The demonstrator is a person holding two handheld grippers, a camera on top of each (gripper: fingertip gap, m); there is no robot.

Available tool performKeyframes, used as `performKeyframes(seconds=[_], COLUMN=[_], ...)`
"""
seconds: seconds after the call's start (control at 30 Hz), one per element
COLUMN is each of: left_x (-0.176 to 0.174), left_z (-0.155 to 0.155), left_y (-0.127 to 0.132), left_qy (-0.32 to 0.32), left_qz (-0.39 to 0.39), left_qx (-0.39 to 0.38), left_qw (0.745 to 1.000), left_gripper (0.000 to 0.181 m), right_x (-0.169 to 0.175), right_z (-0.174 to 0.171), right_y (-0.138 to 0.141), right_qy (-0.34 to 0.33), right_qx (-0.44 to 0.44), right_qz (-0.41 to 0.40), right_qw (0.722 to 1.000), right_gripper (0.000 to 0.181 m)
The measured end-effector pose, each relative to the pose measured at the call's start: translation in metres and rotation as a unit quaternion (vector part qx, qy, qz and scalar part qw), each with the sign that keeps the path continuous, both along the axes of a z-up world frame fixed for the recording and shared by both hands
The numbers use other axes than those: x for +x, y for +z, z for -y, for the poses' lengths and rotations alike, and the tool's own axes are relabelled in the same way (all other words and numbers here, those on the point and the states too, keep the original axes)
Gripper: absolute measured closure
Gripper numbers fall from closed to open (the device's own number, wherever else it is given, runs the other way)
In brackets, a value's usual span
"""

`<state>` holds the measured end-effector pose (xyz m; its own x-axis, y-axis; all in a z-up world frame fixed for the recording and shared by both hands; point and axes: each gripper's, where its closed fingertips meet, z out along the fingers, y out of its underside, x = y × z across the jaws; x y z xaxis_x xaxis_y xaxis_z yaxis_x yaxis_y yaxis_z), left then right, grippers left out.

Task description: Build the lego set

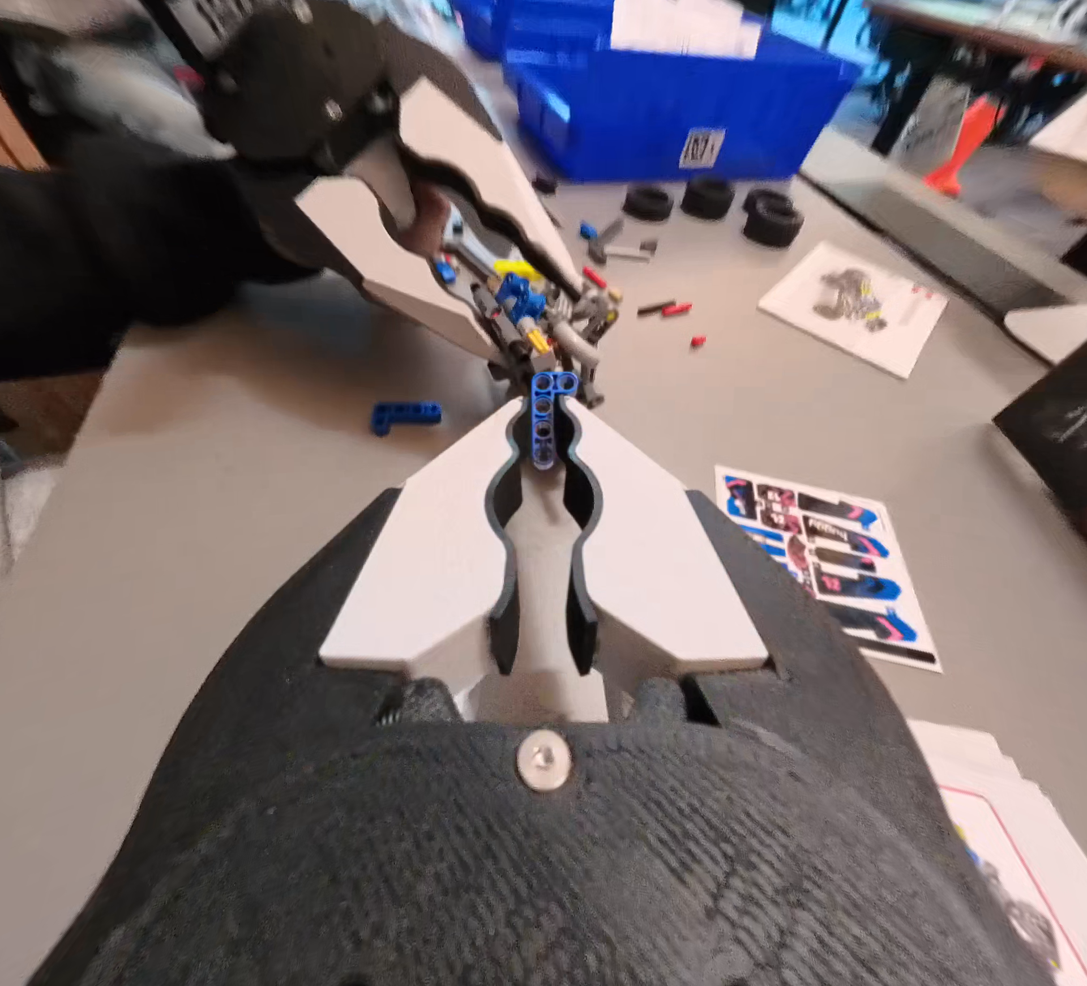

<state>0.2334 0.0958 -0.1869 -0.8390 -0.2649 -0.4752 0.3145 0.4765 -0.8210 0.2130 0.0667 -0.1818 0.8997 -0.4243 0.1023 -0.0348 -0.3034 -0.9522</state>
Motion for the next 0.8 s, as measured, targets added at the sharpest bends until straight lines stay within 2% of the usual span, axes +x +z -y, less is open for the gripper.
performKeyframes(seconds=[0.17, 0.23, 0.3, 0.53, 0.7, 0.8], left_x=[-0.008, -0.01, -0.013, -0.02, -0.026, -0.024], left_z=[0.003, 0.002, 0.003, 0.005, 0.008, 0.008], left_y=[0.02, 0.026, 0.029, 0.032, 0.03, 0.024], left_qy=[-0.029, -0.038, -0.045, -0.069, -0.09, -0.084], left_qz=[-0.032, -0.037, -0.036, -0.038, -0.046, -0.042], left_qx=[-0.081, -0.098, -0.105, -0.109, -0.107, -0.087], left_qw=[0.996, 0.994, 0.993, 0.991, 0.989, 0.992], left_gripper=[0.15, 0.15, 0.15, 0.15, 0.15, 0.15], right_x=[-0.012, -0.015, -0.022, -0.024, -0.029, -0.026], right_z=[0.0, -0.002, -0.008, -0.014, -0.016, -0.016], right_y=[0.029, 0.034, 0.038, 0.041, 0.039, 0.029], right_qy=[0.078, 0.088, 0.106, 0.1, 0.128, 0.117], right_qx=[0.104, 0.124, 0.125, 0.119, 0.136, 0.096], right_qz=[0.011, 0.015, 0.032, 0.056, 0.029, 0.033], right_qw=[0.991, 0.988, 0.986, 0.986, 0.982, 0.988], right_gripper=[0.176, 0.176, 0.176, 0.176, 0.176, 0.176])
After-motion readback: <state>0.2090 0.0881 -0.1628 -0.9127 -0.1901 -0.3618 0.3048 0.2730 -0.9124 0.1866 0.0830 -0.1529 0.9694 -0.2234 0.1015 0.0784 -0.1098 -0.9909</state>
